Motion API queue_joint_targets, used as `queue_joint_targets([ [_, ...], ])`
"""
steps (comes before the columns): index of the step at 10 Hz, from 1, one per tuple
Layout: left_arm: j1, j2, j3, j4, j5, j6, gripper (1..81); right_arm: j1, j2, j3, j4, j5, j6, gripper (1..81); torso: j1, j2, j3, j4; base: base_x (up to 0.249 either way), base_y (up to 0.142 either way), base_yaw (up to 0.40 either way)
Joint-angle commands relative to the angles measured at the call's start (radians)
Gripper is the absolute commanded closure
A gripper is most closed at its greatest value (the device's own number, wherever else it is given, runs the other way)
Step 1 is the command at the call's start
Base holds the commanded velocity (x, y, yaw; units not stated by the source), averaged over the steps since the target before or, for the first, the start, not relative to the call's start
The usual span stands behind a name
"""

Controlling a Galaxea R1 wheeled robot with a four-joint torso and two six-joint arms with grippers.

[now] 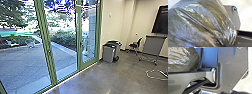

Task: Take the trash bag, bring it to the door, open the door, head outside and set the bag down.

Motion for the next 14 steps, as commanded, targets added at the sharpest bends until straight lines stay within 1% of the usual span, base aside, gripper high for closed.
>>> queue_joint_targets([
  [1,-0.060,-0.003,0.003,-0.001,0.063,0.009,81.1,0.051,0.015,0.012,-0.004,-0.063,-0.007,1.0,0.000,0.000,0.000,0.000,0.159,0.000,0.000],
  [7,-0.060,-0.006,0.003,-0.002,0.060,0.009,81.1,0.052,0.017,0.010,-0.004,-0.063,-0.006,1.0,0.000,0.000,0.000,0.000,0.159,0.000,0.000],
  [9,-0.049,-0.007,0.005,-0.001,0.013,0.014,81.1,0.051,0.015,0.010,-0.004,-0.063,-0.006,1.0,0.000,0.000,0.000,0.000,0.148,0.000,0.000],
  [10,-0.034,-0.006,0.005,-0.002,-0.039,0.029,81.1,0.051,0.014,0.010,-0.003,-0.063,-0.006,1.0,0.000,0.000,0.000,0.000,0.135,0.000,0.000],
  [11,-0.025,-0.004,0.005,-0.001,-0.104,0.039,81.1,0.049,0.015,0.010,-0.004,-0.063,-0.006,1.0,0.000,0.000,0.000,0.000,0.135,0.000,0.000],
  [14,-0.025,-0.003,0.005,0.001,-0.107,0.039,81.1,0.051,0.017,0.010,-0.003,-0.063,-0.006,1.0,-0.001,0.000,0.000,0.000,0.141,0.000,0.000],
])
